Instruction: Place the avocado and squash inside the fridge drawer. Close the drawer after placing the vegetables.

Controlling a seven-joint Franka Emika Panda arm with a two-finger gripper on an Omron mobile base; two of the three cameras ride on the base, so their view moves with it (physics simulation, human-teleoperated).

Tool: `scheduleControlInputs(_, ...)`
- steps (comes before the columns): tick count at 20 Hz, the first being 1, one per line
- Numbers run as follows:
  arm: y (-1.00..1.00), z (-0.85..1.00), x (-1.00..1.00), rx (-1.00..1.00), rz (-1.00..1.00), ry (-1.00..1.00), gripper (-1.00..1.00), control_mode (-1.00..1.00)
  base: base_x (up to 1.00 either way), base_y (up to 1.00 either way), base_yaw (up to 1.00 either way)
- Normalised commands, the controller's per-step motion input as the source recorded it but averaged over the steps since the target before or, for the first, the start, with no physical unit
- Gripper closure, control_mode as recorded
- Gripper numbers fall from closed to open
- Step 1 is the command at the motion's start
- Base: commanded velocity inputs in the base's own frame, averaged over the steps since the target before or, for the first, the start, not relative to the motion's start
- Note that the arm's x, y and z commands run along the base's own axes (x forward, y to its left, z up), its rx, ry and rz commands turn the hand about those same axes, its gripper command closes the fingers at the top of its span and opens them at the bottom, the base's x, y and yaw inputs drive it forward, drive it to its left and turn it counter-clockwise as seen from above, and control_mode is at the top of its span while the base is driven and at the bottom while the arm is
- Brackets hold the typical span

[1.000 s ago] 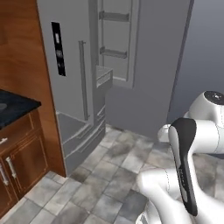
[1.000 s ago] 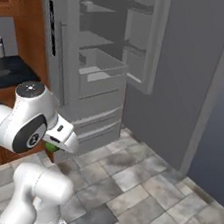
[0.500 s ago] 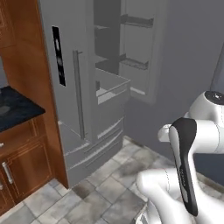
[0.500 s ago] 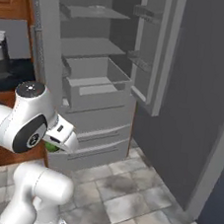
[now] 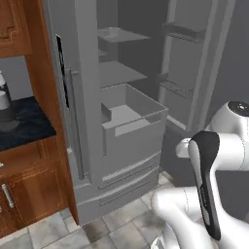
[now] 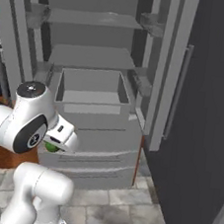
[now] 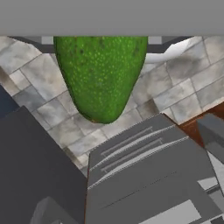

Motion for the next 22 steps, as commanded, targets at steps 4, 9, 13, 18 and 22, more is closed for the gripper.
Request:
scheduleControlInputs(4, 0.00, 0.00, 0.00, 0.00, 0.00, 0.00, 1.00, 1.00, 0.63, -0.44, 0.52)
scheduleControlInputs(9, 0.00, 0.00, 0.00, 0.00, 0.00, 0.00, 1.00, 1.00, 0.55, -0.24, 0.48)
scheduleControlInputs(13, 0.00, 0.00, 0.00, 0.00, 0.00, 0.00, 1.00, 1.00, 0.49, -0.43, 0.40)
scheduleControlInputs(18, 0.00, 0.00, 0.00, 0.00, 0.00, 0.00, 1.00, 1.00, 0.44, -0.62, 0.27)
scheduleControlInputs(22, 0.00, 0.00, 0.00, 0.00, 0.00, 0.00, 1.00, 1.00, 0.13, -0.35, 0.04)
